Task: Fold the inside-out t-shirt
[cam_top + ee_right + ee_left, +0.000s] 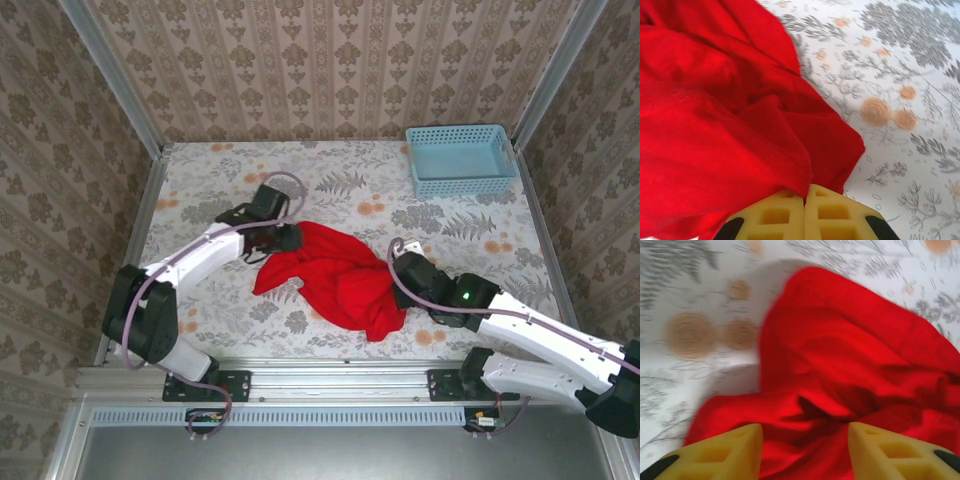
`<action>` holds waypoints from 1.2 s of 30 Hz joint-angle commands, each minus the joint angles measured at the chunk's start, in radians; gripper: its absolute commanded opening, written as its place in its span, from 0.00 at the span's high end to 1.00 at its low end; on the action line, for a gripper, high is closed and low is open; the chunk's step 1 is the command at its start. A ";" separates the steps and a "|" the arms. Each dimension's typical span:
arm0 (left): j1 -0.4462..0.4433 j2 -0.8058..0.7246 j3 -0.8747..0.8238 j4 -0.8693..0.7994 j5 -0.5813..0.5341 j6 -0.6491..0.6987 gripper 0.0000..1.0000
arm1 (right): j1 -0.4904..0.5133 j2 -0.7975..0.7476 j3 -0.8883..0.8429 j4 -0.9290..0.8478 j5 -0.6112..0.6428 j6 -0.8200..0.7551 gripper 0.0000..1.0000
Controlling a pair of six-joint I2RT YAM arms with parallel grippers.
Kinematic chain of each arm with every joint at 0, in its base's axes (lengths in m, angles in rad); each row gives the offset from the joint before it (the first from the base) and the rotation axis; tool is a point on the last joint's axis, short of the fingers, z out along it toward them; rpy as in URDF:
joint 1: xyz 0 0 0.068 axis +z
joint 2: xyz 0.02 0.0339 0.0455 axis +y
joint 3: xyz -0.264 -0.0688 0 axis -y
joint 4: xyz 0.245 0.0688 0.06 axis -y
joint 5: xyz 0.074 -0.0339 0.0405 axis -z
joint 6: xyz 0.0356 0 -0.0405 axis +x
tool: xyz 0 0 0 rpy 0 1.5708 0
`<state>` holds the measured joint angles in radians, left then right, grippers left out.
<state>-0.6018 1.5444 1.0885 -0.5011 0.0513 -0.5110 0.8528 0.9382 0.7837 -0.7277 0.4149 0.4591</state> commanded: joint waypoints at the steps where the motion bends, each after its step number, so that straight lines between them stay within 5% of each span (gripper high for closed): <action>1: -0.096 0.027 0.042 -0.001 -0.088 0.197 0.42 | -0.052 -0.064 -0.027 -0.013 0.012 0.112 1.00; 5: -0.194 0.084 0.076 -0.068 -0.180 0.331 0.34 | -0.137 -0.128 -0.063 -0.002 -0.038 0.109 1.00; 11: -0.225 0.193 0.152 -0.139 -0.259 0.393 0.32 | -0.171 -0.154 -0.072 0.011 -0.076 0.087 1.00; 28: -0.190 0.217 0.154 -0.157 -0.185 0.395 0.97 | -0.179 -0.157 -0.049 -0.003 -0.052 0.063 1.00; 36: -0.132 0.030 0.109 -0.106 -0.273 0.324 1.00 | -0.181 -0.140 -0.001 -0.006 -0.052 0.026 1.00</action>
<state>-0.7631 1.6814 1.2106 -0.6235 -0.1635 -0.1387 0.6777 0.7975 0.7334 -0.7246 0.3443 0.5159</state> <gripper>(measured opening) 0.055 0.064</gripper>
